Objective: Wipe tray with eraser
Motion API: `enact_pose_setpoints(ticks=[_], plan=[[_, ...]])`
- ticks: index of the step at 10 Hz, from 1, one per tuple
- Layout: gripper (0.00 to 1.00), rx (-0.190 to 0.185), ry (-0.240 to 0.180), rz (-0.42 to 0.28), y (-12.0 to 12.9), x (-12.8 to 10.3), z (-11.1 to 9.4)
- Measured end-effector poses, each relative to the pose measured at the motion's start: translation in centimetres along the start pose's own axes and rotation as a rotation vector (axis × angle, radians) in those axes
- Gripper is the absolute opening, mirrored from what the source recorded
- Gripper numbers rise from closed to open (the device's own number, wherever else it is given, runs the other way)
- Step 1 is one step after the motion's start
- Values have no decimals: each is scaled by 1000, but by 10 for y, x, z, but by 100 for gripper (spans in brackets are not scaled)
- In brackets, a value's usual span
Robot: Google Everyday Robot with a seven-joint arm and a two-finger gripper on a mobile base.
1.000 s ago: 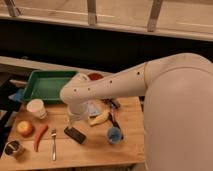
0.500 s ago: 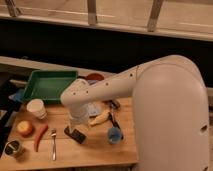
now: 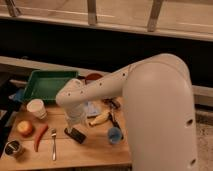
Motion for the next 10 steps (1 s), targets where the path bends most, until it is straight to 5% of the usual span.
enact_pose_setpoints(ticks=[4,10], plan=[[65,31,-16,-42,8,-6,5],[65,-33,-27,-107,32,-16,33]])
